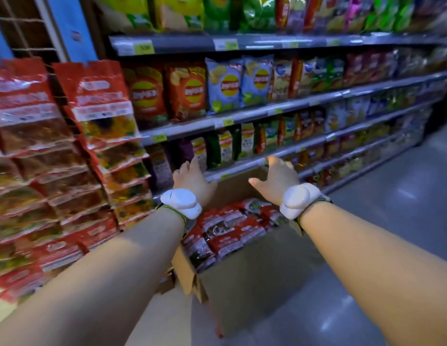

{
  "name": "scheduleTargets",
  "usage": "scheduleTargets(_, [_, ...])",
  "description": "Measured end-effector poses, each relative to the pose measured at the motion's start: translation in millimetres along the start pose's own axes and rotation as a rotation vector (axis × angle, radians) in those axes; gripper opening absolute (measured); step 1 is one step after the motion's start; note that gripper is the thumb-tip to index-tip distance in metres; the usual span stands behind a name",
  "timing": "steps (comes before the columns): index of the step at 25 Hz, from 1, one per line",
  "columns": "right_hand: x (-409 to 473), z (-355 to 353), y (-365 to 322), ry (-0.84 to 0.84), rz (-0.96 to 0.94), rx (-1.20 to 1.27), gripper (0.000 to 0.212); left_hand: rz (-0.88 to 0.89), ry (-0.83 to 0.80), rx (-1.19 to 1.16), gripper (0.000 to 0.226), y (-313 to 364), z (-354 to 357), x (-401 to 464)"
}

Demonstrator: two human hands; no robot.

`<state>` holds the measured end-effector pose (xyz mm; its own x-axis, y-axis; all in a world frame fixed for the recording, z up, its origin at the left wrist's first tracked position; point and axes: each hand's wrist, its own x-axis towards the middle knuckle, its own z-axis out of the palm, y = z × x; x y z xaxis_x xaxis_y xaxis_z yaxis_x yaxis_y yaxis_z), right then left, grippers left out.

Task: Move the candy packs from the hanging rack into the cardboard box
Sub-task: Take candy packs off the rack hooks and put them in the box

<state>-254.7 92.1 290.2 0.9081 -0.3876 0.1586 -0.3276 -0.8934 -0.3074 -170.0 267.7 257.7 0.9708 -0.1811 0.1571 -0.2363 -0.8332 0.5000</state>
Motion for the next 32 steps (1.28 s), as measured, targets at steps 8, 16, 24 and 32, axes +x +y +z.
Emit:
scheduleTargets(8, [84.2, 101.7, 68.1, -0.273, 0.226, -0.027, 0.074, -0.164, -0.256, -0.037, 0.086, -28.5, 126.2, 75.5])
scheduleTargets(16, [124.4, 202.0, 108.5, -0.444, 0.183, -0.045, 0.072, -0.434, -0.467, -0.038, 0.084, -85.0, 194.6, 105.6])
scheduleTargets(24, [189.0, 263.1, 191.8, -0.714, 0.31, -0.165, 0.06, -0.522, -0.559, -0.1, 0.052, -59.6, 277.8, 103.0])
scheduleTargets(32, [254.2, 310.9, 277.3, -1.034, 0.332, 0.017, 0.087, -0.74, -0.581, -0.261, 0.06, 5.8, 363.7, 122.9])
